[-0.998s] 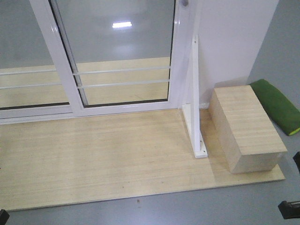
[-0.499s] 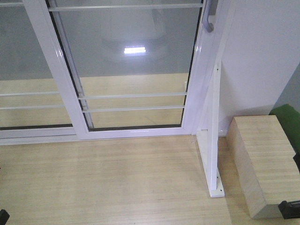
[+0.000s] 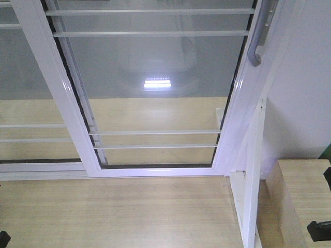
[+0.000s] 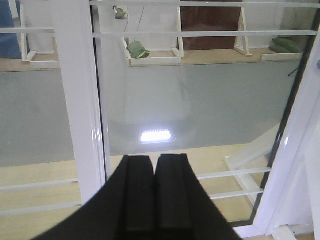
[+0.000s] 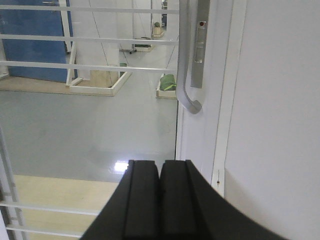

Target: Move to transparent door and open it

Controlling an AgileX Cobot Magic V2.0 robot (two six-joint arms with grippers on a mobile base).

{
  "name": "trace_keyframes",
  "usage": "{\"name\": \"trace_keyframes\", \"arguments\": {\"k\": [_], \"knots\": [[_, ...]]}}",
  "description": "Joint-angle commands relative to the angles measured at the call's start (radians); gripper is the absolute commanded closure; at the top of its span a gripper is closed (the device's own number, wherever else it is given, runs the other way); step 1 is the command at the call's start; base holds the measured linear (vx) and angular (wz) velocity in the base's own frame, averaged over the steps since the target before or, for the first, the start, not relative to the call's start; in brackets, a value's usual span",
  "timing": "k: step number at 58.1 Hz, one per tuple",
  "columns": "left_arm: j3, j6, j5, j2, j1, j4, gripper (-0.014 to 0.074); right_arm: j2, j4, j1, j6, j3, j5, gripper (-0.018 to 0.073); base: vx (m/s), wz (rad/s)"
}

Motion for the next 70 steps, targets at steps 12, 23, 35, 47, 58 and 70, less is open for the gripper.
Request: {"name": "trace_keyframes", "arguments": {"k": [12,23,35,47,58,70], "knots": [[0.026,-0.002,-0.083,-0.014,-0.005,-0.01,0.0596,-0.015,-0.002,-0.004,-0.002,0.013,-0.084,0.0559,0.25,0.09],[0.026,-0.002,-0.083,-0.014,-0.005,-0.01,0.0596,-0.015,-0.002,-0.004,-0.002,0.013,-0.084,0.0559,0.18,0.05],[0.023,-0.002,-0.094,0.017,-0.007,-0.01,0.0596,0.004,-0.002,-0.007,-0.002,0.013,-0.086,0.0559,0.08,-0.04],[0.023,-0.002,-0.059,0.02,-0.004,-0.01,0.0596,0.008,-0.002,-0.001,-0.002,0.013,-0.059,0.0559,-0.01,0.01],[0.023,-0.002,-0.059,0.02,-0.005,-0.01,0.0596,0.008,-0.002,-0.005,-0.002,0.013,-0.059,0.0559,0.0,0.0],[0.023,-0.002,-0.059,0.02,-0.005,-0.01,0.0596,0.008,-0.002,-0.005,-0.002,0.013,-0.059,0.0559,0.0,0.0]]}}
